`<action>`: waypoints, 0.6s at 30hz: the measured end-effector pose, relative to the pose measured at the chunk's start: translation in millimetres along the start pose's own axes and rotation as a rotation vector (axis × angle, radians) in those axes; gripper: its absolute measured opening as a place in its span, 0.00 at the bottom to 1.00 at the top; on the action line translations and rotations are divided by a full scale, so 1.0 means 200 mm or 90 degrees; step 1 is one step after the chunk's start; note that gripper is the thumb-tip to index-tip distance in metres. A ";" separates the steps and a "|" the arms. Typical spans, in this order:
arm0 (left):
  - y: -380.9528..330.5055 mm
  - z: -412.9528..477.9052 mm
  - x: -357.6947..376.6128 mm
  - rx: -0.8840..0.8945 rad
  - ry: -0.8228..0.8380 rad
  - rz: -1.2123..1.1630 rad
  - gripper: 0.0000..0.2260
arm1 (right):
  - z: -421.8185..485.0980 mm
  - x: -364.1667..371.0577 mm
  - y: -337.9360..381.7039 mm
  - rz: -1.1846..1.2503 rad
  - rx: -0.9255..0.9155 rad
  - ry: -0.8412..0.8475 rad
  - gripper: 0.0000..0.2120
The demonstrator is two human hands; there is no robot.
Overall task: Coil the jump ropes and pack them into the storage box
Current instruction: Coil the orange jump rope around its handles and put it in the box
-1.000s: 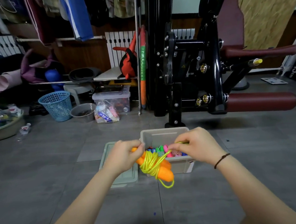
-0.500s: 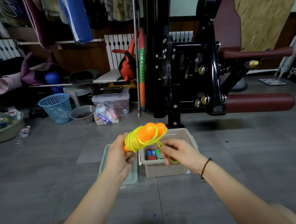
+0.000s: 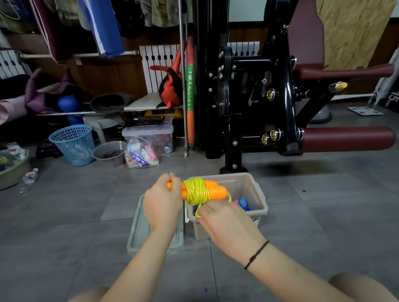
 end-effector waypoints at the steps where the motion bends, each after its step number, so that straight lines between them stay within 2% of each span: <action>1: -0.03 -0.01 0.03 0.048 0.038 0.082 0.14 | -0.01 0.01 0.02 -0.005 -0.035 0.005 0.14; 2: -0.08 -0.02 0.07 0.114 0.096 0.160 0.12 | -0.02 0.01 0.05 -0.021 -0.076 0.004 0.10; 3: -0.12 -0.05 0.14 0.194 0.181 0.234 0.10 | -0.04 0.01 0.07 -0.034 -0.122 -0.009 0.05; 4: -0.15 -0.09 0.22 0.275 0.285 0.286 0.07 | -0.05 0.00 0.08 -0.037 -0.154 -0.015 0.05; 6: -0.16 -0.22 0.34 0.379 0.501 0.312 0.05 | -0.06 0.00 0.09 0.002 -0.187 -0.008 0.09; 7: -0.13 -0.26 0.36 0.375 0.568 0.275 0.08 | -0.05 0.00 0.07 0.060 -0.168 -0.004 0.08; 9: -0.11 -0.25 0.36 0.269 0.574 0.038 0.08 | -0.05 0.01 -0.03 0.227 -0.067 0.014 0.06; 11: -0.10 -0.20 0.31 0.172 0.483 -0.162 0.12 | -0.04 0.05 -0.15 0.386 0.059 0.041 0.03; 12: -0.09 -0.19 0.29 0.142 0.443 -0.215 0.14 | -0.05 0.08 -0.19 0.454 0.110 0.053 0.01; 14: -0.09 -0.19 0.26 0.095 0.412 -0.277 0.13 | -0.05 0.12 -0.25 0.571 0.206 0.048 0.04; 18: -0.06 -0.24 0.28 -0.030 0.462 -0.402 0.09 | -0.05 0.11 -0.31 0.708 0.338 -0.027 0.10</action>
Point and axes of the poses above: each hand's wrist, its own z-axis towards the middle knuckle, its own x-axis out of the palm, y = z × x, the point moved 9 cm from there along z, towards the middle knuckle, and after that the axes turned 3 degrees about x, right-handed, at the moved point
